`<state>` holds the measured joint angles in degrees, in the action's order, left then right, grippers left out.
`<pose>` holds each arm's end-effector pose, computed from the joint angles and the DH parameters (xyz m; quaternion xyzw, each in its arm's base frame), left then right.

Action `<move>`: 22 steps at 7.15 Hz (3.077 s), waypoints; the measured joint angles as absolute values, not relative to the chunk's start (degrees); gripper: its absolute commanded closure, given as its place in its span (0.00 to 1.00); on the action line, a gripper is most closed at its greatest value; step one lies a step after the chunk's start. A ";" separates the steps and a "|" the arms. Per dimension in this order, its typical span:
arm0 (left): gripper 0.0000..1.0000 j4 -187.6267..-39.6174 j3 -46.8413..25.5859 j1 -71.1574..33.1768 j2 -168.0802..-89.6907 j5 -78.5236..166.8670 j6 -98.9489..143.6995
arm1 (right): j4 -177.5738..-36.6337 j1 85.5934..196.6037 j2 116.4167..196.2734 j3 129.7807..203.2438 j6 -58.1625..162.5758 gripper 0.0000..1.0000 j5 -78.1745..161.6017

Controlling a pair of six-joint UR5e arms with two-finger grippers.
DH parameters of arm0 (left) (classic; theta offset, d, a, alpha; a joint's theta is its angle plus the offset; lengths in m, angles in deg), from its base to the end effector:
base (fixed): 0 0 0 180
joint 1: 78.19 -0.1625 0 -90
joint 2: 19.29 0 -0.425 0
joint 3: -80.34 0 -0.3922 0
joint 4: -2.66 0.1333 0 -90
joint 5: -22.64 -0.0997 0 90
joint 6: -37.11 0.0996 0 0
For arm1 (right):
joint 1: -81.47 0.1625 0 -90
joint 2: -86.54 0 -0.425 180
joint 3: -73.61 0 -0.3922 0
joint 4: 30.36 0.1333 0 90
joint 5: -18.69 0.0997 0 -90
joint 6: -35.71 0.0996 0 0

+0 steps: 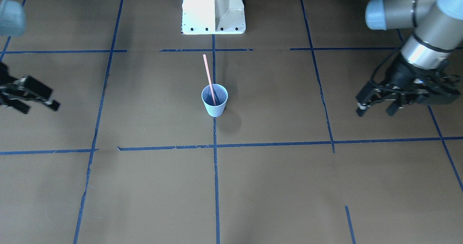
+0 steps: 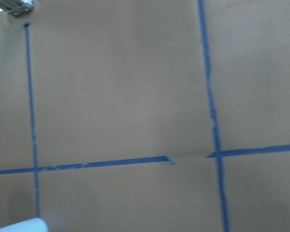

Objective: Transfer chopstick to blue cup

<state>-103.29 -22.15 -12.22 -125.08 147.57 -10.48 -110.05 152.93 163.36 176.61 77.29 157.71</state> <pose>0.1704 -0.5694 0.3746 0.1285 0.4356 -0.0698 0.8882 -0.1255 -0.5569 0.3965 0.0492 -0.4837 0.0453 0.8727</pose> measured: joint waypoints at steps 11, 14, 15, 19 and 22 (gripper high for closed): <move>0.00 -95.19 -5.51 13.22 -112.90 163.76 46.91 | -124.92 170.61 178.39 170.05 23.37 0.00 152.55; 0.00 -94.79 -4.98 13.38 -112.46 160.53 47.44 | -124.61 170.41 179.80 171.47 23.38 0.00 153.30; 0.00 -94.46 -4.83 13.36 -112.36 160.03 47.38 | -124.62 170.37 179.97 172.06 23.55 0.00 153.81; 0.00 -92.27 -3.69 13.00 -112.46 159.52 47.63 | -124.52 170.33 180.75 173.08 23.73 0.00 153.19; 0.00 -81.00 -6.29 13.24 -113.78 159.66 47.54 | -124.96 170.26 181.15 175.63 25.92 0.00 151.46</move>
